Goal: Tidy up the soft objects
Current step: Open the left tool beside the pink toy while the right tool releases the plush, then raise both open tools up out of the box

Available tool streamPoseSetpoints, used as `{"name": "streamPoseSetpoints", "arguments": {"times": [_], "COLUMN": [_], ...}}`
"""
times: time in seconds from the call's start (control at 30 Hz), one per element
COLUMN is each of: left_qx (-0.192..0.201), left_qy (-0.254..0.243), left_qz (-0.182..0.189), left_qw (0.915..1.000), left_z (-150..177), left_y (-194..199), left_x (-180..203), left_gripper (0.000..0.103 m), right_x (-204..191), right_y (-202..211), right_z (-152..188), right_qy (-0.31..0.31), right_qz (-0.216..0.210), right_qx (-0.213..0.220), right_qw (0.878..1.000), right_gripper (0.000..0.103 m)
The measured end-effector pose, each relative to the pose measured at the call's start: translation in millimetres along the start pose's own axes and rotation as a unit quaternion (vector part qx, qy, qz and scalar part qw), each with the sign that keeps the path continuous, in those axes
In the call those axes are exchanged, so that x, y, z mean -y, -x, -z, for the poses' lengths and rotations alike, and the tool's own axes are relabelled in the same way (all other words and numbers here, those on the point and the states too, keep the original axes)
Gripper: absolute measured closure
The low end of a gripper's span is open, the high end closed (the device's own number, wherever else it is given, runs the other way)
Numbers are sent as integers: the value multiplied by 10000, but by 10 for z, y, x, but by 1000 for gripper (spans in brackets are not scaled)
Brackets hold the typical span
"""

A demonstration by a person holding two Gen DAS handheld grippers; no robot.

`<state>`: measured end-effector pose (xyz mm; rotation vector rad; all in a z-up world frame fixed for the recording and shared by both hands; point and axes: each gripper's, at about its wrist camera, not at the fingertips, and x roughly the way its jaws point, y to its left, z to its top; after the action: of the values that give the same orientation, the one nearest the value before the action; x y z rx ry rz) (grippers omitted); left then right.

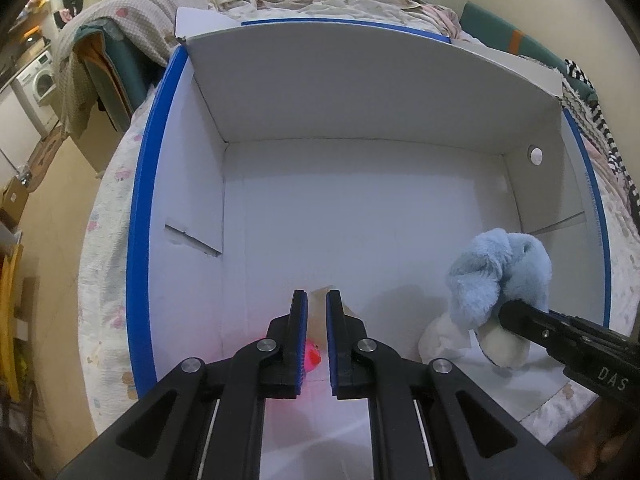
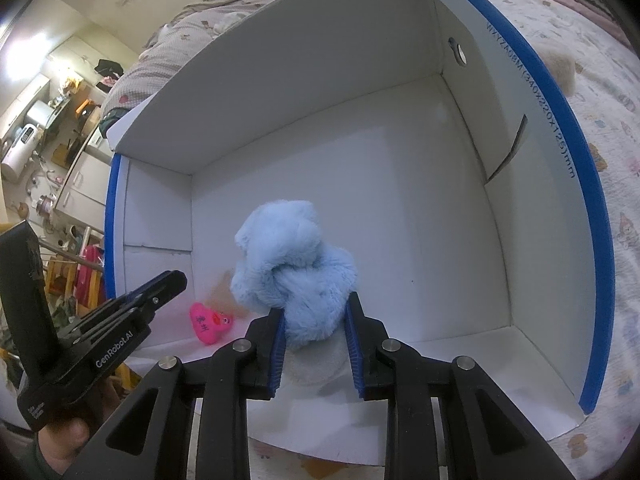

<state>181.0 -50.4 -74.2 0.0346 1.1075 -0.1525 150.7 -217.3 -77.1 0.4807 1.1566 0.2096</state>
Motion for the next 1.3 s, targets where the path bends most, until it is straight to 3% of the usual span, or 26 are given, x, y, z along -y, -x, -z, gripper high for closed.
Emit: {"name": "streamPoseSetpoints", "arguments": {"times": [0.1, 0.13, 0.17, 0.23, 0.3, 0.37, 0.43, 0.63, 1.1, 1.3], "left_qx": [-14, -27, -40, -45, -38, 58, 211, 294, 408, 518], "left_qy": [9, 20, 29, 59, 53, 72, 95, 134, 357, 177], "left_qz": [24, 36, 51, 158, 173, 105, 46, 23, 11, 53], "left_qw": [10000, 10000, 10000, 9998, 9998, 9999, 9997, 9995, 9985, 9985], "left_z": [-5, -7, -10, -16, -12, -12, -21, -33, 69, 171], "left_y": [-2, -2, -2, 5, 24, 69, 125, 178, 385, 556], "left_x": [-4, -6, -9, -12, -3, -4, -13, -38, -128, -100], "left_gripper": [92, 90, 86, 78, 49, 35, 34, 34, 34, 34], "right_x": [-18, -23, -16, -22, -15, 4, 10, -49, -4, 24], "right_y": [-5, -1, 23, 61, 76, 91, 124, 224, 325, 416], "right_z": [-10, -15, -23, -37, -62, -74, -81, -93, -13, 75], "right_qy": [18, 16, 5, 2, -11, -80, -94, 107, 22, 22], "right_qz": [21, 37, 69, 159, 189, 163, 163, 146, 180, 310], "right_qx": [20, 46, 121, 256, 296, 344, 446, 761, 847, 910], "right_qw": [10000, 10000, 9999, 9995, 9994, 9992, 9988, 9969, 9962, 9954], "right_gripper": [63, 43, 30, 29, 23, 9, 3, 1, 1, 1]}}
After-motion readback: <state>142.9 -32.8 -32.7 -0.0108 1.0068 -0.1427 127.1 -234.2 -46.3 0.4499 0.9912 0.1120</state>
